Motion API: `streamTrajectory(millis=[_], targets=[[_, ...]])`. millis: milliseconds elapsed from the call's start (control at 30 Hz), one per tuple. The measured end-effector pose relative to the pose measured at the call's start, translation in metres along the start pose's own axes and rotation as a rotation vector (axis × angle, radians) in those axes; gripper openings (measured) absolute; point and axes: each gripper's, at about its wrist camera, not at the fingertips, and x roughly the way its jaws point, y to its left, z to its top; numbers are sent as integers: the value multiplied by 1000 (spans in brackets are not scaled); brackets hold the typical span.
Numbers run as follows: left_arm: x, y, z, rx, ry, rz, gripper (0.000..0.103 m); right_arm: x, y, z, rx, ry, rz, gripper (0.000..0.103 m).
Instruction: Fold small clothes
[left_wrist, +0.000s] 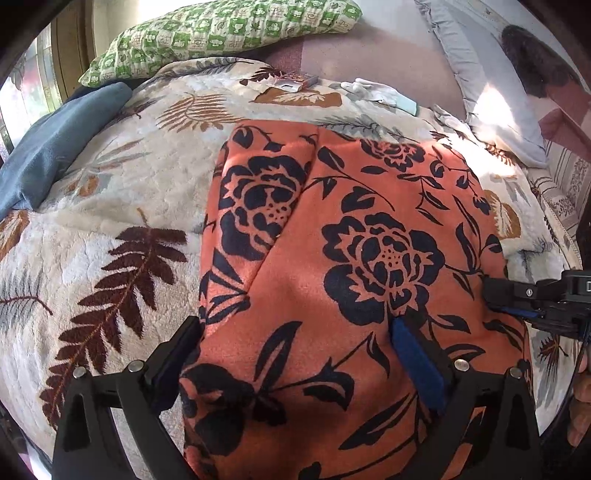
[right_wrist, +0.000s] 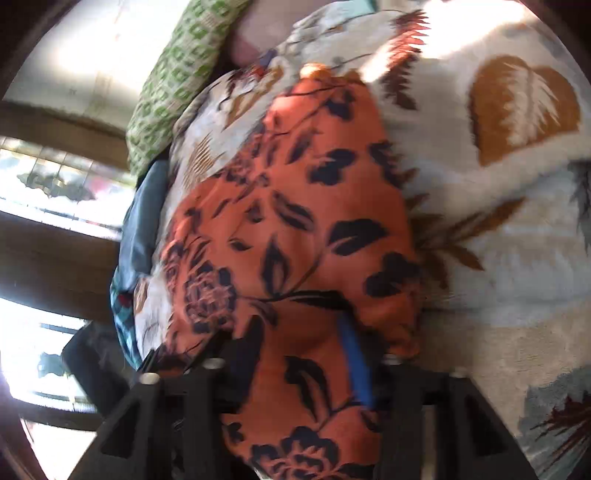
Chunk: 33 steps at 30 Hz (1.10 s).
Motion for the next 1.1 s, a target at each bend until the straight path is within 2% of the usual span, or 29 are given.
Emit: streamTrajectory(millis=[67,133,167,233,267,300,333,367,400,467,533,600,667,700,767,833,967,1000,1100], targets=[[0,5,0,-31,8,-25,101,-12,-1,3,61,15,20,8],[0,5,0,-45,12,-30,101,-26,21,7,-4,0,-25,11],[0,5,0,-45,10,-29,101,-32,35,7,-47,-25,-14,11],[-1,4,0,-40,4,-28,101,-43,57,8,-91,-53,66,13],[-1,5,0,-43,4,-33,101,-45,65,7,-111,-64,92,24],[-2,7,1,-51,4,-42,101,-40,70,7,-146,-67,94,58],[-4,9,2,-63,3,-54,101,-26,70,8,-172,-49,48,81],[-9,13,3,-79,-4,-72,100,-7,60,6,-165,-1,-38,95],[-18,18,5,-98,-23,-84,100,11,46,4,-147,41,-67,95],[-48,34,7,-123,-113,-105,100,3,47,-1,-163,-21,-75,95],[-76,57,5,-167,-193,-112,100,-9,62,0,-171,-15,-74,95],[-88,85,3,-244,-199,-131,100,-27,74,1,-186,-47,-2,95],[-85,111,1,-360,-152,-182,100,-30,81,2,-205,-72,55,95],[-79,120,0,-406,-117,-216,100,-21,75,3,-196,-41,56,95],[-66,125,-6,-452,-49,-277,100,21,51,3,-152,97,-1,95],[-52,122,-11,-471,25,-353,100,19,52,-1,-198,53,6,95],[-27,107,-20,-499,141,-456,100,22,60,-1,-222,74,-39,95],[-22,102,-21,-488,164,-462,100,21,59,0,-213,73,-31,95],[-22,93,-20,-451,167,-449,100,23,59,0,-220,74,-20,95]])
